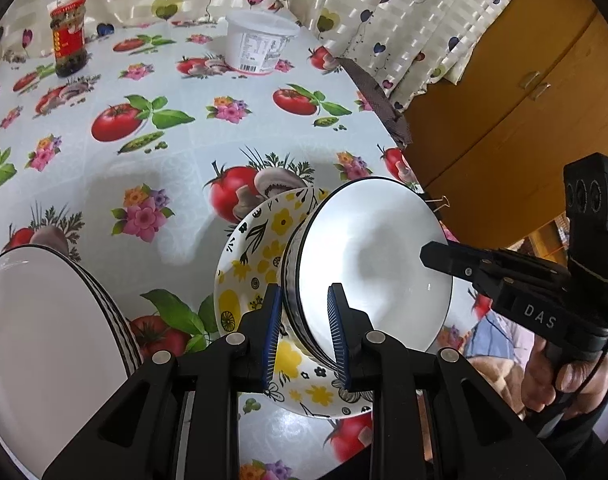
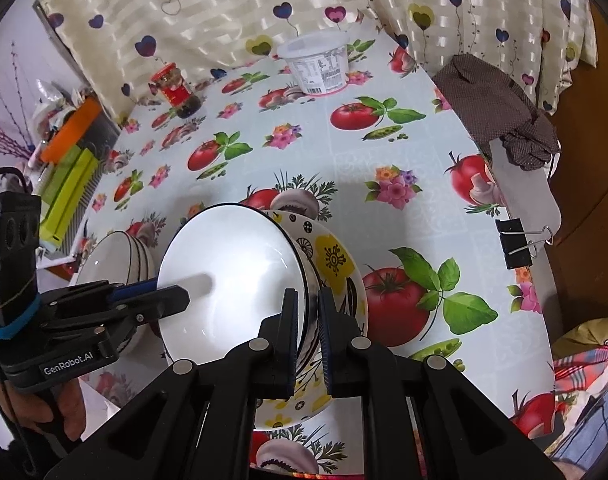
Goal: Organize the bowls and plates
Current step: 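Grasp the floral plate rim under the bowls with the left tool while the right tool grips it too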
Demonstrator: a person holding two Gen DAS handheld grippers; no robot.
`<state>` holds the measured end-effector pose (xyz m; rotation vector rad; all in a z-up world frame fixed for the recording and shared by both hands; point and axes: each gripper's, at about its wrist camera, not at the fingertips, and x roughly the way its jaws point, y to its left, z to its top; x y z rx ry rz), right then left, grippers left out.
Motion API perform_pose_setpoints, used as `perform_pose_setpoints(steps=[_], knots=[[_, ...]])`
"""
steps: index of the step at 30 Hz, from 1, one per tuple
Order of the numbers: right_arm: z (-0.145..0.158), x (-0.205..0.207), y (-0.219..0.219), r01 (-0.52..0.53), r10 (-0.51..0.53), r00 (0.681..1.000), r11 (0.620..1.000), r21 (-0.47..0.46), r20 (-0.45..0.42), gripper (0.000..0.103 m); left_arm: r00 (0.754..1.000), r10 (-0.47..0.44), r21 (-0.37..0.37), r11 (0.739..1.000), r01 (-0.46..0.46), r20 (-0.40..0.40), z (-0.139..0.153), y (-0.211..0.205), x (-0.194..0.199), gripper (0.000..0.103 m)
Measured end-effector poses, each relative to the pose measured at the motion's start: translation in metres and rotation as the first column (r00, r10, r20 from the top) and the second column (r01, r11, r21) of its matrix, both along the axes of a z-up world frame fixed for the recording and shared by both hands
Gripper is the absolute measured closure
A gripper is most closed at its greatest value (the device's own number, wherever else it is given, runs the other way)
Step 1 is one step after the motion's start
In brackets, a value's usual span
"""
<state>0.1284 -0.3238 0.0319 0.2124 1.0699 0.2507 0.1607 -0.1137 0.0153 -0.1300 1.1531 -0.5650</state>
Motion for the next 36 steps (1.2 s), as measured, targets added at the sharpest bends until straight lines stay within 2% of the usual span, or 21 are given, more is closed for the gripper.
perform_pose_setpoints(steps=[6, 11, 16, 22, 30, 36], knots=[[-0.001, 0.014, -0.005, -0.026, 0.030, 0.995, 0.999, 0.039, -0.090, 0.093, 0.999, -0.016, 0.011, 1.000, 0.017, -0.052, 0.000, -0.002, 0.007, 0.079], [0.000, 0.019, -0.001, -0.057, 0.057, 0.992, 0.998, 0.008, -0.115, 0.093, 0.998, -0.018, 0.004, 1.000, 0.018, -0.056, -0.001, 0.000, 0.009, 0.079], [0.000, 0.009, -0.001, -0.033, 0.033, 0.999, 0.999, 0.005, -0.041, 0.091, 1.000, -0.012, -0.013, 1.000, 0.012, -0.003, -0.001, 0.001, 0.002, 0.079], [-0.006, -0.011, -0.003, 0.035, -0.036, 0.998, 0.999, 0.031, 0.042, 0.091, 0.993, 0.005, -0.028, 1.000, -0.002, 0.115, 0.007, 0.005, -0.002, 0.079], [-0.010, -0.029, 0.007, 0.103, -0.102, 0.986, 0.995, -0.001, 0.130, 0.090, 0.986, 0.002, 0.000, 1.000, -0.002, 0.166, -0.002, -0.002, -0.009, 0.079], [-0.010, -0.042, 0.009, 0.137, -0.137, 0.980, 0.991, 0.006, 0.146, 0.089, 0.983, 0.009, 0.002, 1.000, -0.009, 0.186, -0.003, 0.001, -0.017, 0.079]])
